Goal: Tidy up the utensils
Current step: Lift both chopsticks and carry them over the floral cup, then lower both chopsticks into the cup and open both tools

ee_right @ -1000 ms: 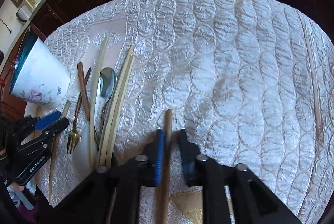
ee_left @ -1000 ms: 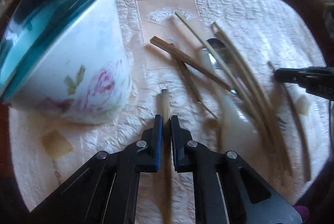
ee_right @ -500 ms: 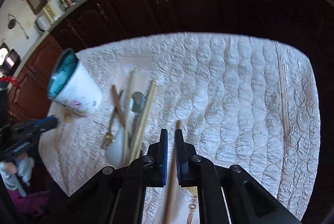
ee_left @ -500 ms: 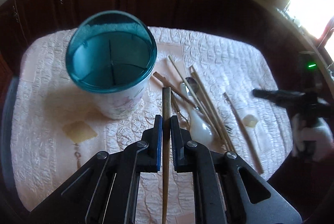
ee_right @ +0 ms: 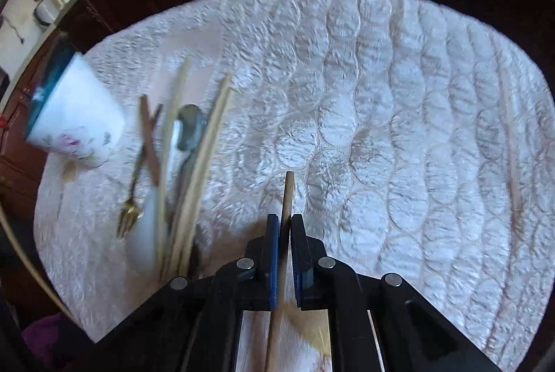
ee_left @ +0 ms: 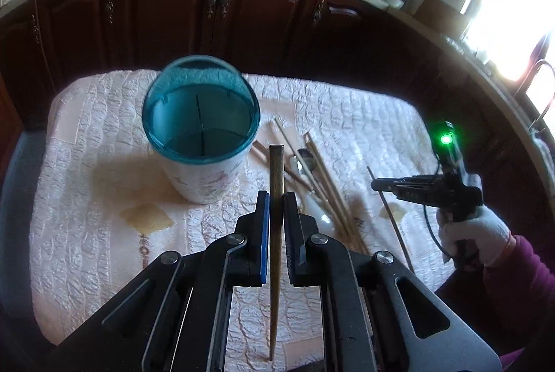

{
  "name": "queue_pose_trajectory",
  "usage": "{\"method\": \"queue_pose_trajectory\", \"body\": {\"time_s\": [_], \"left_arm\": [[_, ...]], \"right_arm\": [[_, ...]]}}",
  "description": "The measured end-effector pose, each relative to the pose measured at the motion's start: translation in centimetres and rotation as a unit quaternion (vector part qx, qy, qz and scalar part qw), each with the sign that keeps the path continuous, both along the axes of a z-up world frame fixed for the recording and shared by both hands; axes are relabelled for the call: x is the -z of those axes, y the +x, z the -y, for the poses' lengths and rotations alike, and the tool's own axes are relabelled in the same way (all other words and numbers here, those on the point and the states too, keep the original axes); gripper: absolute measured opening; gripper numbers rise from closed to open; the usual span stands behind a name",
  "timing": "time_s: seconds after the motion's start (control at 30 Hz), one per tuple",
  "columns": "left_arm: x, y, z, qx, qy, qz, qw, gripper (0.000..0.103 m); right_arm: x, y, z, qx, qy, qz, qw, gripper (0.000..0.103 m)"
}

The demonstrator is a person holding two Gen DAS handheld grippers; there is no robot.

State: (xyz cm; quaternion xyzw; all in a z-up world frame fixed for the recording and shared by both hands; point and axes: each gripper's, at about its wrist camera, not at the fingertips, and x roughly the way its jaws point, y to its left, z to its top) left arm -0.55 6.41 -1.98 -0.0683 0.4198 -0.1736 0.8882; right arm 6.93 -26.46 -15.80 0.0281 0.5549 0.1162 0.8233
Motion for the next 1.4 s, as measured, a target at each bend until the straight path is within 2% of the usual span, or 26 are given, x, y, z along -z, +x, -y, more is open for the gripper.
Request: {"method": "queue_pose_trajectory", "body": {"time_s": [0.17, 0.37, 0.53, 0.63, 0.73, 0.97, 1.17, 1.4], "left_arm": [[-3.6, -0.7, -1.8, -0.006, -0.023, 0.032, 0.9992, 0.006], [-8.3, -0.4, -4.4, -0.03, -0.039, 0.074, 0.996, 0.006], [-12.2, 1.2, -6.6, -0.054, -0.05, 0.112, 0.991, 0.006], [-13.9, 2.7, -7.3, -0.076, -0.026, 0.144, 0.9864, 0.006], [-14.0, 4.9, -8.1, -0.1, -0.015, 0.154, 0.9829, 0.006], [-11.1, 9.1, -8.0, -0.126, 0.023, 0.15, 0.9804, 0.006], [-6.7, 11.3, -7.8, -0.142, 0.027, 0.115, 0.9828, 0.006], [-3.7, 11.9, -7.3, -0.147, 0.034, 0.082, 0.9851, 0.006]], "right_arm": [[-6.4, -2.7, 0.7, -0.008, 0.044, 0.056, 0.997, 0.005], [-15.6, -4.4, -0.2, -0.035, 0.105, 0.143, 0.983, 0.005], [-21.2, -2.6, -3.2, -0.067, 0.136, 0.197, 0.969, 0.005], [-24.9, -1.2, -5.6, -0.089, 0.14, 0.23, 0.959, 0.005], [-26.9, 0.4, -8.1, -0.108, 0.137, 0.248, 0.953, 0.005], [-26.9, 3.5, -13.4, -0.14, 0.129, 0.241, 0.952, 0.005], [-23.3, 5.8, -16.2, -0.141, 0.105, 0.213, 0.961, 0.005], [-18.3, 8.2, -17.4, -0.137, 0.104, 0.158, 0.972, 0.005]]}}
